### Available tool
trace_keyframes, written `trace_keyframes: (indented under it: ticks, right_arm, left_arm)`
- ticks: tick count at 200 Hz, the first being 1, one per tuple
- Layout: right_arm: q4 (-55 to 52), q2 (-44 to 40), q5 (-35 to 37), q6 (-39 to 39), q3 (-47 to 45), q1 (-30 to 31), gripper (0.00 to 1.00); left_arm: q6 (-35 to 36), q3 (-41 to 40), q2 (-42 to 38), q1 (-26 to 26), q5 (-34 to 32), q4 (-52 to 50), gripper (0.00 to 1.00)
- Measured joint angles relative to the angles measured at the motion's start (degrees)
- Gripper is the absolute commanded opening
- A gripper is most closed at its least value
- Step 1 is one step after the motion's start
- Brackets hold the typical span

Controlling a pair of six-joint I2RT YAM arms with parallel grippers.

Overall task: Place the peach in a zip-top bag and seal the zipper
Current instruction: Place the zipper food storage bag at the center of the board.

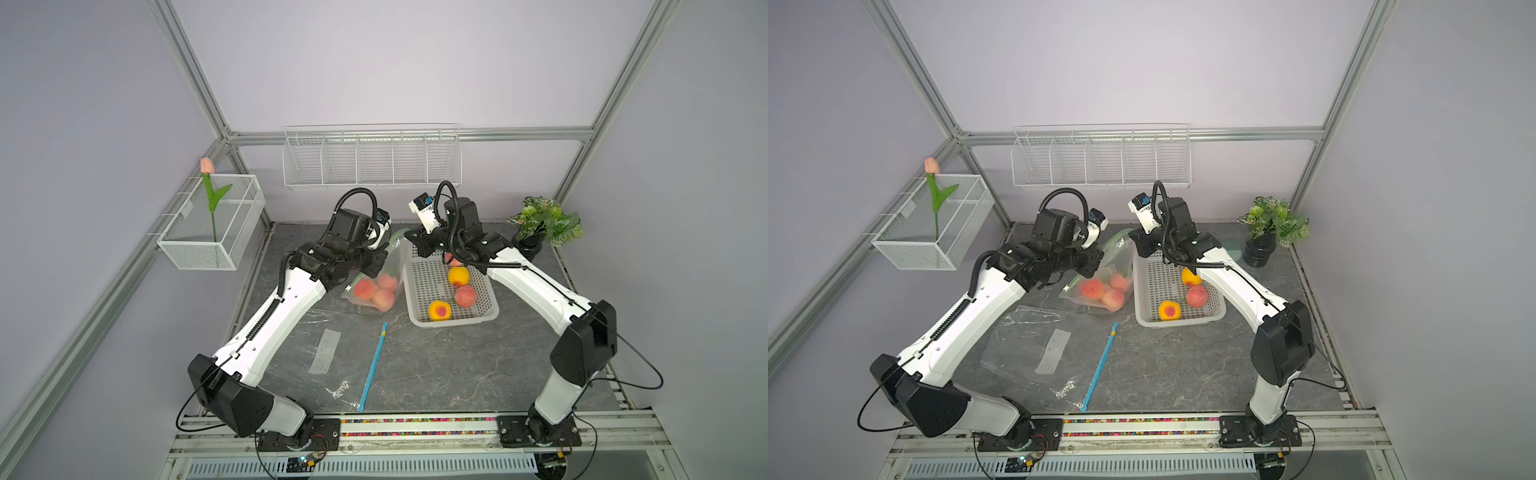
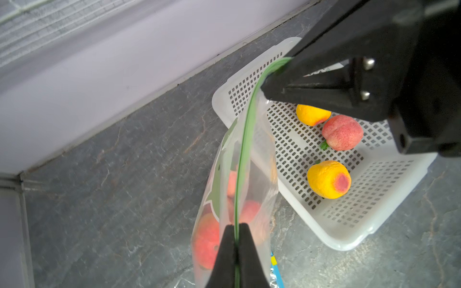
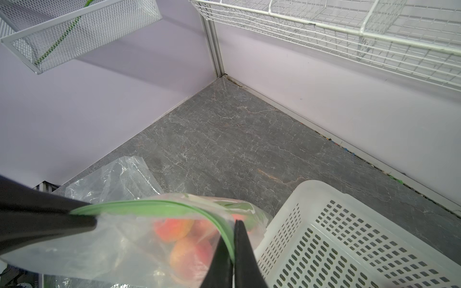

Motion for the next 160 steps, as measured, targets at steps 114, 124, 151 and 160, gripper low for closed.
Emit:
trace_keyframes:
  ticks: [114, 124, 151, 160]
  right_arm:
    - [8.5, -9.2, 7.0, -4.3, -11.0, 0.0, 0.79]
    - [9.0, -10.2, 7.6, -4.5, -11.6, 0.0, 0.79]
    - [10.0, -11.8, 8.6, -4.9, -13.1, 0.0, 0.79]
    - [10.3, -12.1, 8.7, -4.9, -13.6, 0.0, 0.79]
  left_arm:
    - [-7.0, -4.2, -4.3, 0.7, -20.9, 7.3, 0.00]
    - [-8.1, -4.4, -4.4, 1.1, -24.7, 8.1, 0.00]
    - [-10.4, -5.3, -4.4, 2.4, -32.3, 9.9, 0.00]
    - [-11.2, -5.6, -4.4, 3.0, -34.6, 10.6, 0.00]
